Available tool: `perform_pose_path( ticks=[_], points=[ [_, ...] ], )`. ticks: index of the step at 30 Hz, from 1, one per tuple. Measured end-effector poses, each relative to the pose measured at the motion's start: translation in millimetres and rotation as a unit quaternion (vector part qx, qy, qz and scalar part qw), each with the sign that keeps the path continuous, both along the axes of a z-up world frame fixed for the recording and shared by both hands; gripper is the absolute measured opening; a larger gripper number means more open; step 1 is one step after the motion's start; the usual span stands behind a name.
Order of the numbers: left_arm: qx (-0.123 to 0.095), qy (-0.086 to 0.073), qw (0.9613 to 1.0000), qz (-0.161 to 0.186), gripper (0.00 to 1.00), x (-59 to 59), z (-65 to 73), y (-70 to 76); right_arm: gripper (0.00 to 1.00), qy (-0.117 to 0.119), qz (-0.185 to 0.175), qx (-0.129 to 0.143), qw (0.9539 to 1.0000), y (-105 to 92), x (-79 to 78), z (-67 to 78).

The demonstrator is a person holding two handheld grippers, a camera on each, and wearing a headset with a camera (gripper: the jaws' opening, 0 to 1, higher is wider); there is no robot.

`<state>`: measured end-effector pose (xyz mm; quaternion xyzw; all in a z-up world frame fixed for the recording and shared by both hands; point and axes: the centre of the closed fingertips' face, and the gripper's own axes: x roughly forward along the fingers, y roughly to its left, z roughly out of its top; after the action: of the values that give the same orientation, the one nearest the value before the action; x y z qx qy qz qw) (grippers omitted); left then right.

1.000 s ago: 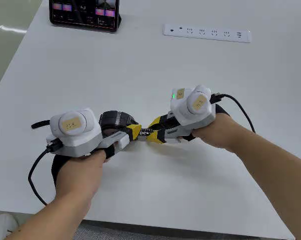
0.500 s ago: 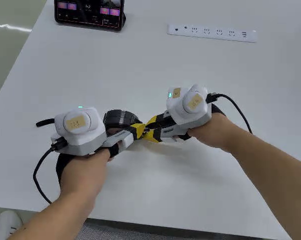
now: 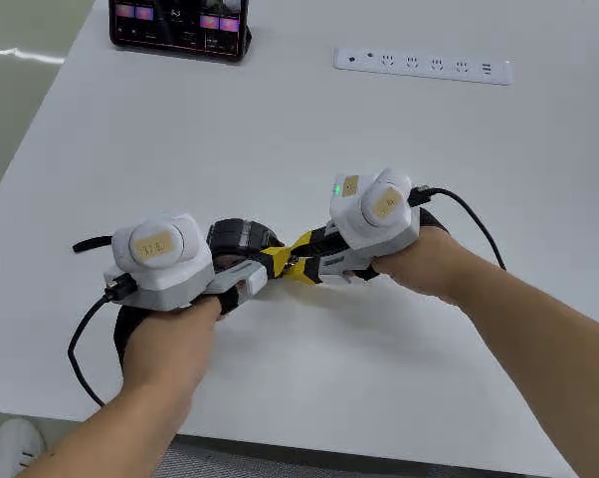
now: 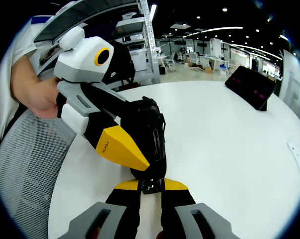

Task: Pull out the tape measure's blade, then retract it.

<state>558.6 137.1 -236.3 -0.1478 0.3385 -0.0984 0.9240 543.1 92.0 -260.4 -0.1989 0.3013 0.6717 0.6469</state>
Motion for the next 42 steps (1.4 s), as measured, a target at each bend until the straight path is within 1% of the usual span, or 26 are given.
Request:
perform_pose_path(
  ticks=[4,5,7,8,9,10,11,12,13,14,15,17,23,29,32,33,34,38,42],
  points=[
    [0.005,-0.001,1.0000,-0.007,0.60,-0.1,0.0,-0.8,0.13,-0.001,0.002,-0.004,1.0000,-0.6,-2.3,-0.7],
    [0.002,0.001,1.0000,-0.007,0.60,-0.4,0.1,-1.0,0.13,-0.004,0.002,-0.004,1.0000,-1.1,-1.9,-0.3],
    [0.005,0.005,0.9999,-0.009,0.61,-0.4,0.2,-1.5,0.18,-0.010,-0.003,-0.003,0.9999,-2.6,1.2,1.7],
    [0.006,0.009,0.9999,-0.009,0.61,-0.6,0.0,-2.3,0.20,-0.013,-0.007,0.002,0.9999,-2.8,3.1,4.9],
    [0.008,0.008,0.9999,-0.009,0.61,-0.2,0.0,-2.5,0.22,-0.014,-0.011,0.003,0.9998,-3.1,4.8,6.4],
    [0.015,0.004,0.9998,-0.013,0.61,0.6,0.6,-2.6,0.25,-0.014,-0.014,0.002,0.9998,-3.4,5.9,7.0],
    [0.031,-0.006,0.9993,-0.020,0.61,2.3,2.4,-1.9,0.26,-0.015,-0.016,-0.002,0.9998,-4.4,7.1,6.9],
    [0.034,-0.010,0.9991,-0.023,0.61,2.6,3.9,-3.3,0.27,-0.015,-0.017,-0.003,0.9997,-4.8,7.7,6.4],
    [0.026,-0.006,0.9994,-0.023,0.64,1.5,4.5,-5.0,0.28,-0.015,-0.017,-0.004,0.9997,-5.4,7.7,6.4],
    [0.012,-0.006,0.9997,-0.018,0.66,2.2,5.7,-6.7,0.29,-0.014,-0.017,-0.005,0.9997,-5.5,7.5,6.2],
    [0.012,-0.005,0.9998,-0.018,0.67,2.6,5.4,-5.1,0.29,-0.014,-0.016,-0.005,0.9997,-5.8,7.3,6.2],
    [0.015,-0.004,0.9997,-0.020,0.66,2.5,5.1,-4.5,0.29,-0.013,-0.016,-0.005,0.9998,-5.9,6.7,6.1],
    [0.007,-0.006,0.9997,-0.022,0.68,2.9,7.4,-5.2,0.30,-0.012,-0.016,-0.005,0.9998,-5.3,5.4,6.9],
    [0.016,-0.006,0.9993,-0.034,0.69,2.3,7.2,-6.1,0.32,-0.016,-0.021,-0.004,0.9996,-7.4,7.6,10.3],
    [0.024,-0.007,0.9988,-0.043,0.69,1.5,7.7,-6.9,0.34,-0.011,-0.022,-0.006,0.9997,-9.4,6.4,9.6],
    [0.029,-0.008,0.9984,-0.048,0.69,1.1,7.9,-7.0,0.35,-0.014,-0.023,-0.008,0.9996,-10.5,6.8,9.2],
    [0.030,-0.009,0.9983,-0.049,0.69,1.1,8.2,-6.9,0.36,-0.016,-0.024,-0.009,0.9996,-10.9,7.3,9.3],
    [0.027,-0.011,0.9982,-0.052,0.69,-0.3,9.4,-7.5,0.37,-0.019,-0.025,-0.007,0.9995,-12.0,7.2,12.4],
    [0.032,-0.015,0.9973,-0.064,0.70,-1.5,10.9,-8.4,0.38,-0.022,-0.026,-0.007,0.9994,-13.9,7.0,15.1]
  ],
)
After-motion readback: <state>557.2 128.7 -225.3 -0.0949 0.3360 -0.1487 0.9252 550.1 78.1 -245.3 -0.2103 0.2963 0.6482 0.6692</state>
